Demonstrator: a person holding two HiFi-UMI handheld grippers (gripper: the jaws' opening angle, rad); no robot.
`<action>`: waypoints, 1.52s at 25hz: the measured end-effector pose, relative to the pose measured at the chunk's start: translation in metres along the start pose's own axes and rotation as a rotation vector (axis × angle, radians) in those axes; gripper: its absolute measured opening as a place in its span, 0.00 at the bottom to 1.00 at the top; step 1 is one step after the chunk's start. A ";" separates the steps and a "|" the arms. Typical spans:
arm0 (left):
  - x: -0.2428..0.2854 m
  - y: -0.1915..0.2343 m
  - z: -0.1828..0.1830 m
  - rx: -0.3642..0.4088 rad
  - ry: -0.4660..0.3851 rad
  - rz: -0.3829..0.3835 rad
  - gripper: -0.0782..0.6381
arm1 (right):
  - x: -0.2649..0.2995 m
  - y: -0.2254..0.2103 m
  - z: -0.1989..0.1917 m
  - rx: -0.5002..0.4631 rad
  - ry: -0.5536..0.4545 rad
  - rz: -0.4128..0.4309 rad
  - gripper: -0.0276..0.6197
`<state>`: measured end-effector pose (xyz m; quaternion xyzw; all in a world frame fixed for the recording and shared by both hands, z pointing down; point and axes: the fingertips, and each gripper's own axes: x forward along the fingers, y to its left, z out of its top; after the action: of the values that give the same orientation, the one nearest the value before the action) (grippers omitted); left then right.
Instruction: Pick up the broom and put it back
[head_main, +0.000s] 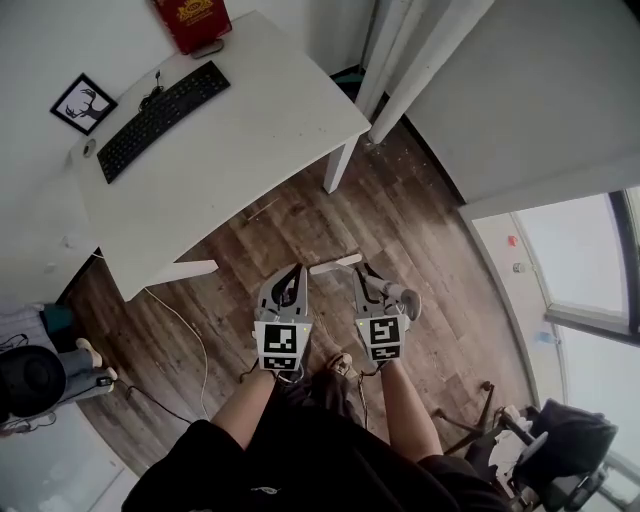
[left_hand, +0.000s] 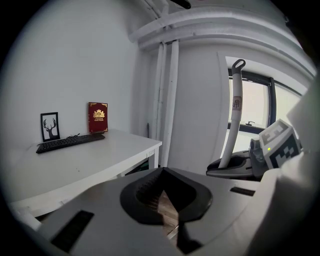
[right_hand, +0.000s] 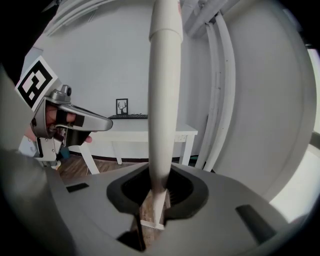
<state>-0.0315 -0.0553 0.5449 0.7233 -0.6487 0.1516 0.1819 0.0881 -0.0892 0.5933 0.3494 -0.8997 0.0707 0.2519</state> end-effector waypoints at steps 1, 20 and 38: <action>0.004 0.006 -0.004 -0.004 0.012 0.001 0.10 | 0.009 0.000 -0.003 0.000 0.015 0.007 0.18; 0.084 0.057 -0.049 -0.054 0.074 -0.011 0.11 | 0.146 -0.009 -0.072 0.004 0.207 0.031 0.17; 0.119 0.092 -0.058 -0.184 0.093 0.005 0.10 | 0.258 -0.011 -0.026 -0.023 0.154 0.084 0.17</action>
<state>-0.1081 -0.1423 0.6563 0.6940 -0.6527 0.1252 0.2769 -0.0565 -0.2430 0.7452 0.3020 -0.8924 0.0973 0.3209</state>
